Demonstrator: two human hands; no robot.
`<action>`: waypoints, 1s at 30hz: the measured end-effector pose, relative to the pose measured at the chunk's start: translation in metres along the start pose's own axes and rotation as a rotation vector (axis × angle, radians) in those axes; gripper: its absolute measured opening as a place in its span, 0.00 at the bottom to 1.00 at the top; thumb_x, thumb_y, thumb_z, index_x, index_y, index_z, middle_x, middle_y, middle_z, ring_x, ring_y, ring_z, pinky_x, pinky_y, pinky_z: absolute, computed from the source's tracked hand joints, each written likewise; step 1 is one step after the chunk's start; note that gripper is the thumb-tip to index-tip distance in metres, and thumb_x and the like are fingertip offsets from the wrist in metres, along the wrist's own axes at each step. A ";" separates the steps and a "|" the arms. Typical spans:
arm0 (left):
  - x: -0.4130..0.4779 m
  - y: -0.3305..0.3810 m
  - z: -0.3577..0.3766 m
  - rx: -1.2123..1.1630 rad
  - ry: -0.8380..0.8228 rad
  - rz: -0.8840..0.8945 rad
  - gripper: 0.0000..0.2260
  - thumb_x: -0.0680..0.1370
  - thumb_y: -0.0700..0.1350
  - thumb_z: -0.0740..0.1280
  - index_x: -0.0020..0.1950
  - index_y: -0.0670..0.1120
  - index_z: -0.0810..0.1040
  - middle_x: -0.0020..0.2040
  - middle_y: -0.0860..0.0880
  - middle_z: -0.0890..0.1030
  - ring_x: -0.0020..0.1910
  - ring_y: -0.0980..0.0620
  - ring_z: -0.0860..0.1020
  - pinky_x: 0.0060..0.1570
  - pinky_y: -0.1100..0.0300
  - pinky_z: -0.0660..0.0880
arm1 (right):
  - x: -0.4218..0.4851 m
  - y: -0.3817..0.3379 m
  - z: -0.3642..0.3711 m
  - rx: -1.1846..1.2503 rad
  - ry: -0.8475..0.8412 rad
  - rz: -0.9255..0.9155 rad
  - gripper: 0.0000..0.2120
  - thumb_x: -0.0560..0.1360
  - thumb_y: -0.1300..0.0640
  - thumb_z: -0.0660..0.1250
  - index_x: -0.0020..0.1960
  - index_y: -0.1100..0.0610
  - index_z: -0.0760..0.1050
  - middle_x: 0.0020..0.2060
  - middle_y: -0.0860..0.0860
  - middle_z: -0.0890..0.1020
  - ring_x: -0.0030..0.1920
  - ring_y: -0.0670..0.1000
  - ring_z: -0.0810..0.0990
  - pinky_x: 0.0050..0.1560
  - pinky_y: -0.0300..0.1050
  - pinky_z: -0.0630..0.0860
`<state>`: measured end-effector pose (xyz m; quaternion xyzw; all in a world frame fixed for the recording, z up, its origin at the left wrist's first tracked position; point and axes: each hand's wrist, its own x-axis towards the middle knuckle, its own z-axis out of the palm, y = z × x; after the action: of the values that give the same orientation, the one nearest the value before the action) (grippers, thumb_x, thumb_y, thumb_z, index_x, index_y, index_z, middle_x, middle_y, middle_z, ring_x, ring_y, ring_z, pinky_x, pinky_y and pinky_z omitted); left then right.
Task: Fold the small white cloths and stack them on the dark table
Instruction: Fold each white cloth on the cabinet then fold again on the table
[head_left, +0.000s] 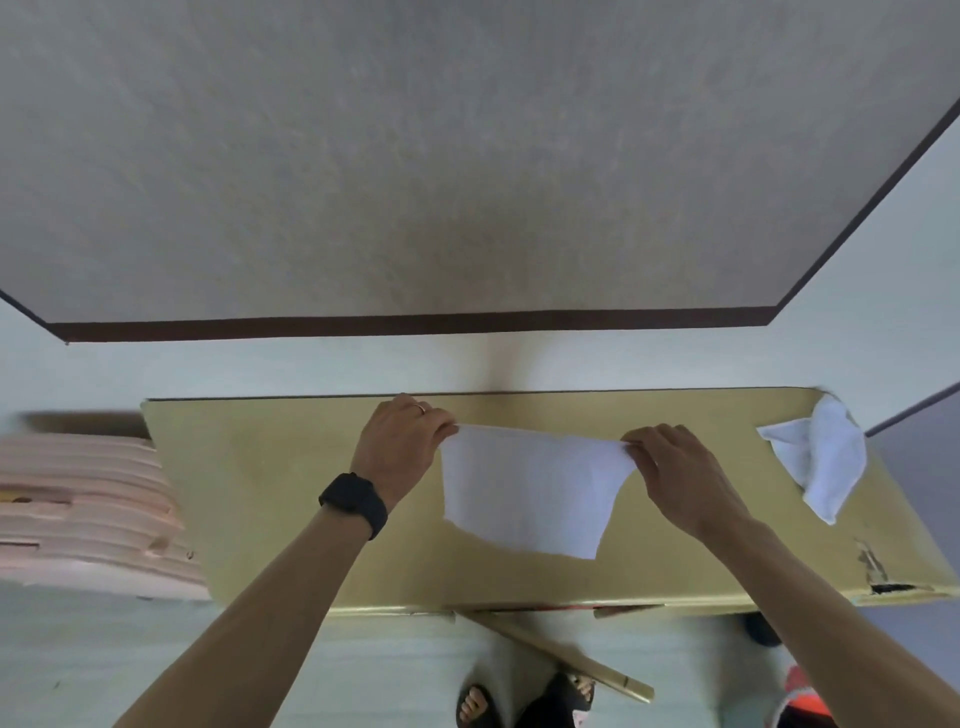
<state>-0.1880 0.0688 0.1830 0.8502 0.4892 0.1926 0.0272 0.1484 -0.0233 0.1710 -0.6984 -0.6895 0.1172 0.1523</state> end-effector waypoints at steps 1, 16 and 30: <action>0.003 -0.002 0.003 0.008 0.012 0.009 0.02 0.76 0.44 0.74 0.45 0.46 0.85 0.37 0.50 0.84 0.41 0.46 0.80 0.44 0.51 0.79 | 0.007 0.003 0.000 0.004 0.016 0.004 0.08 0.81 0.57 0.62 0.56 0.55 0.79 0.48 0.49 0.82 0.49 0.54 0.74 0.48 0.44 0.69; -0.006 -0.032 0.029 0.125 0.239 0.090 0.10 0.78 0.48 0.65 0.48 0.47 0.86 0.39 0.52 0.84 0.42 0.47 0.80 0.48 0.57 0.70 | 0.033 0.010 0.032 0.034 0.304 -0.112 0.05 0.78 0.58 0.68 0.52 0.57 0.81 0.46 0.51 0.81 0.47 0.55 0.77 0.45 0.46 0.76; -0.192 -0.006 0.145 -0.066 -0.528 -0.172 0.11 0.64 0.39 0.82 0.39 0.50 0.84 0.35 0.55 0.82 0.41 0.50 0.82 0.41 0.57 0.77 | -0.134 0.032 0.186 0.072 -0.312 0.191 0.05 0.79 0.57 0.68 0.51 0.55 0.82 0.50 0.50 0.81 0.51 0.55 0.77 0.50 0.46 0.75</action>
<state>-0.2275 -0.0697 -0.0103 0.8248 0.5292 -0.0227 0.1977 0.1055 -0.1473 -0.0188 -0.7279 -0.6307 0.2628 0.0567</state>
